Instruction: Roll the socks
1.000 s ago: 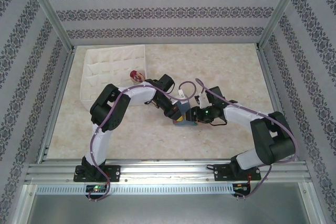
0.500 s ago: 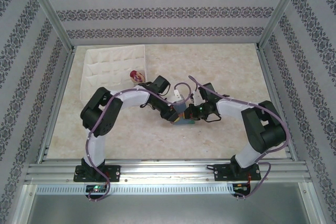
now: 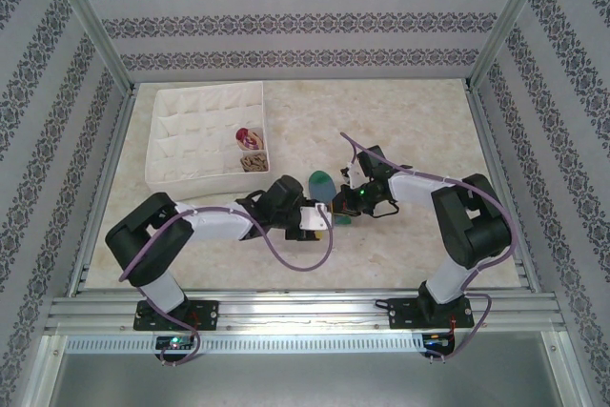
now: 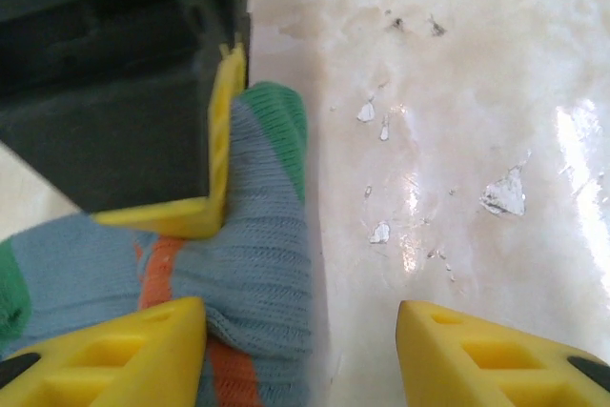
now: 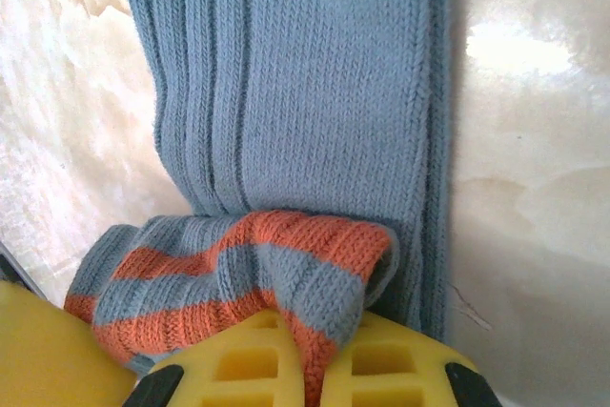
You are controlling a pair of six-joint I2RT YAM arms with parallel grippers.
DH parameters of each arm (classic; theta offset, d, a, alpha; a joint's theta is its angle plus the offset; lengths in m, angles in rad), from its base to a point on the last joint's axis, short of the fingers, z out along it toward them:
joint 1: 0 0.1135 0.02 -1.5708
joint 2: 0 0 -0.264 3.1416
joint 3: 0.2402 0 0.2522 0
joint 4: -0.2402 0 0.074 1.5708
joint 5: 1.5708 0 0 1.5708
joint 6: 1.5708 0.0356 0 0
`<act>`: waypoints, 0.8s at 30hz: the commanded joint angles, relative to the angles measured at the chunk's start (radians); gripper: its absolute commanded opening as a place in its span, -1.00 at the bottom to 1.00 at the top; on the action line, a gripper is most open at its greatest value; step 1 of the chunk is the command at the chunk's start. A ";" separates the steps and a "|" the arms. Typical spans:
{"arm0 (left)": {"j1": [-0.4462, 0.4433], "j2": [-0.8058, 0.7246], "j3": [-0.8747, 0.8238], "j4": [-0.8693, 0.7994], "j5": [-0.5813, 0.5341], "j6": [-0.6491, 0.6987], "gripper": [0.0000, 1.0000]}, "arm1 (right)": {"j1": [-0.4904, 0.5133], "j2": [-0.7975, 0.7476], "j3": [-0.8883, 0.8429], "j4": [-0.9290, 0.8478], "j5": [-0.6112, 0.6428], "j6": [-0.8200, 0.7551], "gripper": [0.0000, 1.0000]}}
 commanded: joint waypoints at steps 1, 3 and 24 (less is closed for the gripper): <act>-0.021 0.041 0.050 0.057 -0.102 0.118 0.06 | 0.018 0.077 -0.035 -0.102 0.123 0.004 -0.98; -0.028 0.090 0.094 -0.003 -0.143 0.109 0.01 | 0.018 0.078 -0.031 -0.107 0.115 0.006 -0.98; 0.124 0.246 0.320 -0.422 0.326 -0.226 -0.46 | -0.060 -0.286 -0.166 -0.092 -0.034 -0.070 0.07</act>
